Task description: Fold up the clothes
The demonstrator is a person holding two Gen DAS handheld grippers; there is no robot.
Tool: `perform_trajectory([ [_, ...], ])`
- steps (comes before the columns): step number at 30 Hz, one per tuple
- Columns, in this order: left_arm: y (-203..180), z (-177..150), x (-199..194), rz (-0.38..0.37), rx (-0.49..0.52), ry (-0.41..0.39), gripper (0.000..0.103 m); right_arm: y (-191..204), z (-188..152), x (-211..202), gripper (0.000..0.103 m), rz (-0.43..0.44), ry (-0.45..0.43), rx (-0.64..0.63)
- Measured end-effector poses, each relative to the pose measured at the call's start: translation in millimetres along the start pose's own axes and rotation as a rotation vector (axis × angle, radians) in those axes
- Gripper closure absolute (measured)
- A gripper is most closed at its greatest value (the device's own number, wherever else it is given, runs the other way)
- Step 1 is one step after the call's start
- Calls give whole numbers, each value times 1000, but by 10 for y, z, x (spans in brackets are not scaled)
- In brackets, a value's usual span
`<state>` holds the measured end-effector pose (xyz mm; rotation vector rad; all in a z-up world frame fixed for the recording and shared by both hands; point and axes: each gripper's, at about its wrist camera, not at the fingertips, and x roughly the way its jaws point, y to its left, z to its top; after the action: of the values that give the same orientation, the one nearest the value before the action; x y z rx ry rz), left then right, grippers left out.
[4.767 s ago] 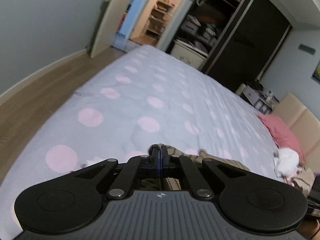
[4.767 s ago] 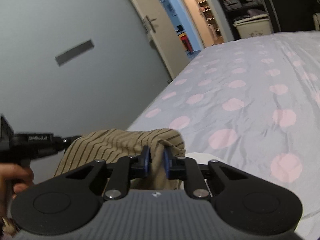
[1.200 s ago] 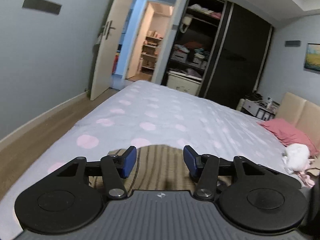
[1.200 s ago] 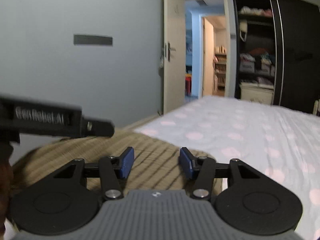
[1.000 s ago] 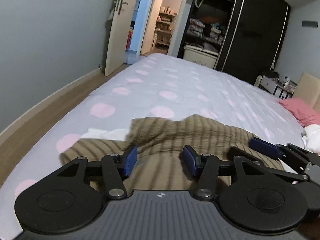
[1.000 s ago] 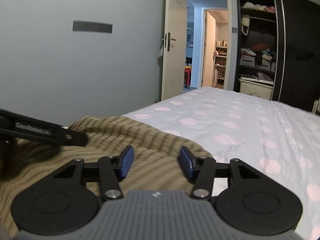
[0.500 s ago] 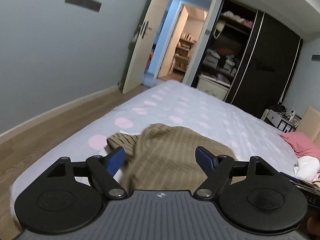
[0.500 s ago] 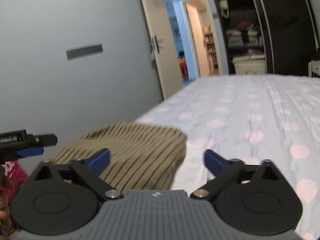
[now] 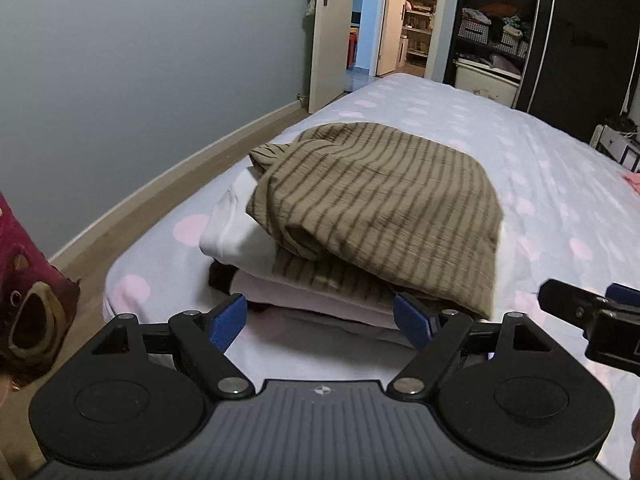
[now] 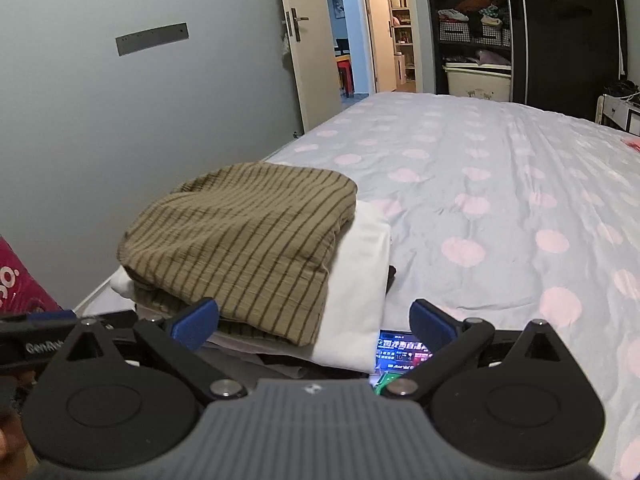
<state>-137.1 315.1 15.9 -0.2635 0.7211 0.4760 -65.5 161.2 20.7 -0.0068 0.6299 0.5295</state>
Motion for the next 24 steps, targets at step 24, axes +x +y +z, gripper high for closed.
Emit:
perform_trajectory([
  [24,-281,-61,-178,0,30,27,23,54,79,-175,0,9,-31,17],
])
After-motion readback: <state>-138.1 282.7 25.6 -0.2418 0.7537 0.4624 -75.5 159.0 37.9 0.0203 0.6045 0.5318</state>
